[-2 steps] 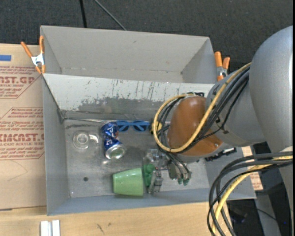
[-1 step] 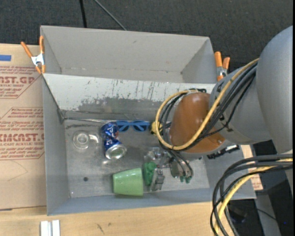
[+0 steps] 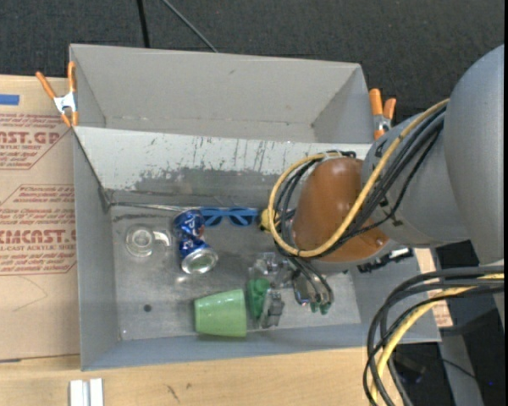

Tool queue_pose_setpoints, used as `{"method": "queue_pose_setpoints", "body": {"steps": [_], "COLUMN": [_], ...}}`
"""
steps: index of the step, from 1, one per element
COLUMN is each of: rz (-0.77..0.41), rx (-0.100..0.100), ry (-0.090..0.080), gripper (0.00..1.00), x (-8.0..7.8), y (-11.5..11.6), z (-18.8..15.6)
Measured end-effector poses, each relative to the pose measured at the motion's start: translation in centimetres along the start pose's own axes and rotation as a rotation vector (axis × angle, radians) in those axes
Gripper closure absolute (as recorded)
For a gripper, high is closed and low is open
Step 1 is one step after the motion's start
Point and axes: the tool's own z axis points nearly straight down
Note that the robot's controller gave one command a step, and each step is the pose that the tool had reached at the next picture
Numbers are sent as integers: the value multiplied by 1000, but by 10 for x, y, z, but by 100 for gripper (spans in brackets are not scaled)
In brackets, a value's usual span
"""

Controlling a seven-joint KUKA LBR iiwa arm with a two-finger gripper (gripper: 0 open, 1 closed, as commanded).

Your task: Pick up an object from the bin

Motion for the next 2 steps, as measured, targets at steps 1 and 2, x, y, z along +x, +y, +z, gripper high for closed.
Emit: {"method": "queue_pose_setpoints", "body": {"steps": [1, 2], "rz": [0, 0], "rx": [-1, -1], "ry": [-1, -8], "gripper": [100, 100], "x": [0, -2], "y": [0, 1], "z": [-19, -103]}}
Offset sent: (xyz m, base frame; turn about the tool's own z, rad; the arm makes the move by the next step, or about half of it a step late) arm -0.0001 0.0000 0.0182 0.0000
